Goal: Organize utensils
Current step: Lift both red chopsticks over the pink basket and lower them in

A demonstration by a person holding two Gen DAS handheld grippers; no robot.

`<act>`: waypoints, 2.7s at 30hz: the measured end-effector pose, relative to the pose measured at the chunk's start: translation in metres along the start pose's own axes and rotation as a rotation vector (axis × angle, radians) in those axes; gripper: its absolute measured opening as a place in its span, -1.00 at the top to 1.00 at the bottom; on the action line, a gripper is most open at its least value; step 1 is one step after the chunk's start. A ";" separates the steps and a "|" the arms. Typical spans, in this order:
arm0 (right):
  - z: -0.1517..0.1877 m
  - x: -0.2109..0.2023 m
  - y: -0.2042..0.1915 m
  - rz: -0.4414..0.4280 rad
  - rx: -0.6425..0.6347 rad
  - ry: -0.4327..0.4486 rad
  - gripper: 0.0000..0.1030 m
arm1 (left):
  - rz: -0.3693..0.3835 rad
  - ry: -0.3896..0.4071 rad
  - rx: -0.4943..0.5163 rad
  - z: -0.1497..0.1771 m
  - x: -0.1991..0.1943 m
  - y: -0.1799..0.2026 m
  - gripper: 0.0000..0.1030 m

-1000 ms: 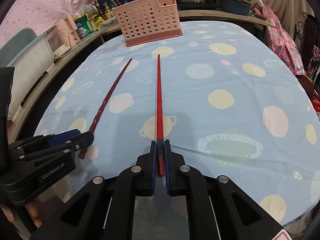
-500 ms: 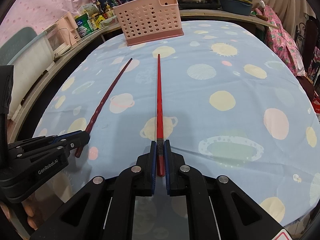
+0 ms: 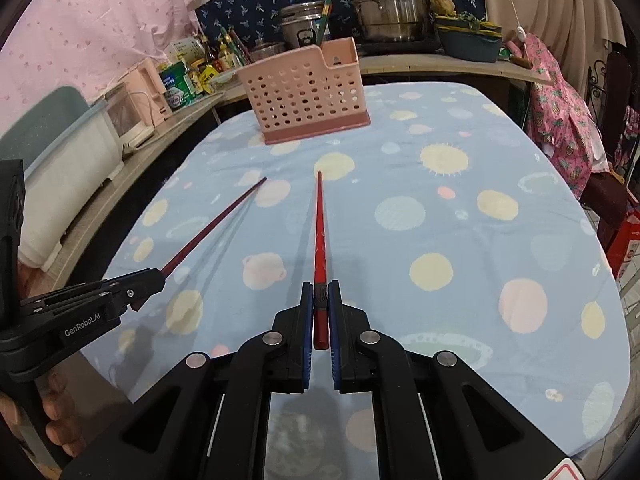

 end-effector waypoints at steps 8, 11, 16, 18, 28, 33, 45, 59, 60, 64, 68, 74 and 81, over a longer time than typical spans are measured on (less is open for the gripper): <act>-0.070 -0.028 0.008 -0.020 0.038 0.147 0.87 | 0.016 0.125 -0.035 -0.062 -0.034 -0.007 0.87; -0.096 -0.031 0.008 -0.030 0.038 0.188 0.87 | 0.014 0.164 -0.045 -0.087 -0.040 -0.011 0.87; -0.133 -0.030 0.006 -0.031 0.020 0.240 0.87 | 0.017 0.214 -0.064 -0.126 -0.043 -0.013 0.87; -0.145 -0.027 0.006 -0.035 0.021 0.251 0.87 | 0.011 0.235 -0.061 -0.142 -0.042 -0.013 0.87; -0.194 -0.015 0.005 -0.048 0.018 0.299 0.87 | -0.004 0.289 -0.049 -0.197 -0.038 -0.009 0.87; -0.230 -0.021 -0.001 -0.069 0.010 0.352 0.87 | 0.010 0.341 -0.046 -0.234 -0.049 -0.003 0.87; -0.343 -0.042 -0.019 -0.112 0.001 0.525 0.87 | 0.051 0.512 -0.072 -0.336 -0.092 0.005 0.87; -0.412 0.001 -0.032 -0.089 -0.011 0.545 0.87 | -0.001 0.489 -0.083 -0.372 -0.051 -0.010 0.87; -0.411 0.009 -0.030 -0.084 -0.009 0.533 0.87 | -0.003 0.478 -0.083 -0.370 -0.045 -0.011 0.87; -0.400 0.039 -0.021 -0.084 0.012 0.472 0.87 | -0.007 0.438 -0.085 -0.365 -0.024 -0.013 0.87; -0.388 0.067 -0.015 -0.083 0.030 0.416 0.87 | -0.010 0.406 -0.083 -0.360 -0.008 -0.012 0.87; -0.378 0.088 -0.012 -0.067 0.024 0.369 0.86 | -0.022 0.370 -0.084 -0.355 0.009 -0.014 0.87; -0.371 0.091 -0.009 -0.058 0.023 0.361 0.63 | -0.054 0.385 -0.064 -0.350 0.012 -0.011 0.85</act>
Point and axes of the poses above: each gripper's, at about its wrist camera, not at the fingertips, and x roughly the way its jaws point, y to its right, z to its underside, the point moved 8 cm from there along x, roughly the way its jaws point
